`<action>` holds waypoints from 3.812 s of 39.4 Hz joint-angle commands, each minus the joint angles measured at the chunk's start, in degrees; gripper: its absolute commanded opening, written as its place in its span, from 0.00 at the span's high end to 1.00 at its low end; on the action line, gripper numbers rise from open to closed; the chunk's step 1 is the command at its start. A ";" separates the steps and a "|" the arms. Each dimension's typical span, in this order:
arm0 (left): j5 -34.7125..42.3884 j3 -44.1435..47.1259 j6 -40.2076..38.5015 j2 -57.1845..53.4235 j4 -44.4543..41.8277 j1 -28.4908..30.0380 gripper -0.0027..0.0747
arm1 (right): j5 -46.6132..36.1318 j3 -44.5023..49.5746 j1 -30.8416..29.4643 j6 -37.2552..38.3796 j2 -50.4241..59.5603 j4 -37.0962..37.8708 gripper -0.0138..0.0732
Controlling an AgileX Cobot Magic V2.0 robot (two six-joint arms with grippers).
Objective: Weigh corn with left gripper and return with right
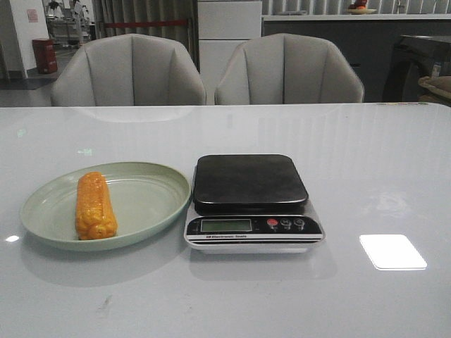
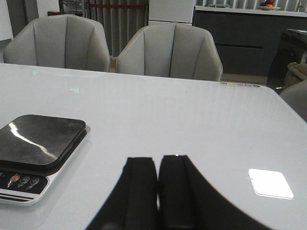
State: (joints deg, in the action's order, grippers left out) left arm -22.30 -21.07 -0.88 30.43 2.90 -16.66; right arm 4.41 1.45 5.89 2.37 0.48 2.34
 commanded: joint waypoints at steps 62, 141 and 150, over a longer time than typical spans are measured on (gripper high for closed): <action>-7.49 -50.18 -1.48 71.56 16.82 -8.89 0.79 | -4.95 0.60 0.18 -0.46 1.17 0.72 0.65; -0.19 -22.93 -1.34 23.35 10.23 -13.08 0.32 | -4.95 0.60 0.18 -0.46 1.17 0.72 0.65; -1.18 -13.87 -1.34 3.61 4.18 -13.08 0.32 | -4.95 0.60 0.18 -0.46 1.17 0.72 0.65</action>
State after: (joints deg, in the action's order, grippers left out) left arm -25.88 -35.77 -2.01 39.83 9.09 -29.86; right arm 4.28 1.45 5.89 2.37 0.48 2.34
